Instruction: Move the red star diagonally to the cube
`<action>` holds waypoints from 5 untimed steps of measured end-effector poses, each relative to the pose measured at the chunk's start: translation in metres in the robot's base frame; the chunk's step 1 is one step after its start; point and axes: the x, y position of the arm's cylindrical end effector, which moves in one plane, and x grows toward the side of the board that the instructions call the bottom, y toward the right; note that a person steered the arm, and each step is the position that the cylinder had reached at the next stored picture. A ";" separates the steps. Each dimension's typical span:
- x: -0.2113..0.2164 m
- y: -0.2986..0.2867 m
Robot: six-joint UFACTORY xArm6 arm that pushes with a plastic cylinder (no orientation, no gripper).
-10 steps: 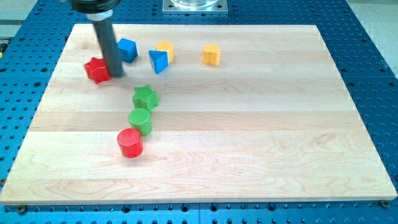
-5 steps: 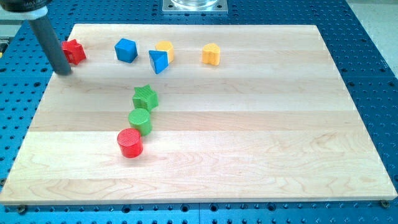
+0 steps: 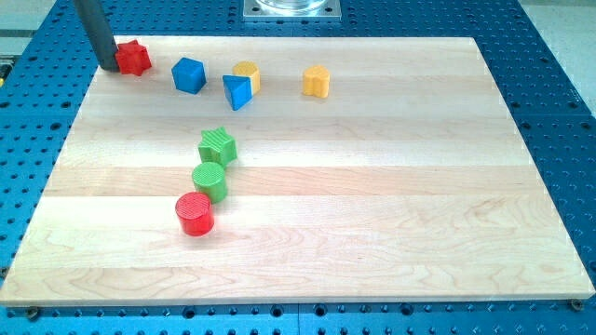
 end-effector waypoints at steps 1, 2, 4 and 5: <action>0.009 0.003; 0.023 0.028; 0.033 0.060; 0.040 0.060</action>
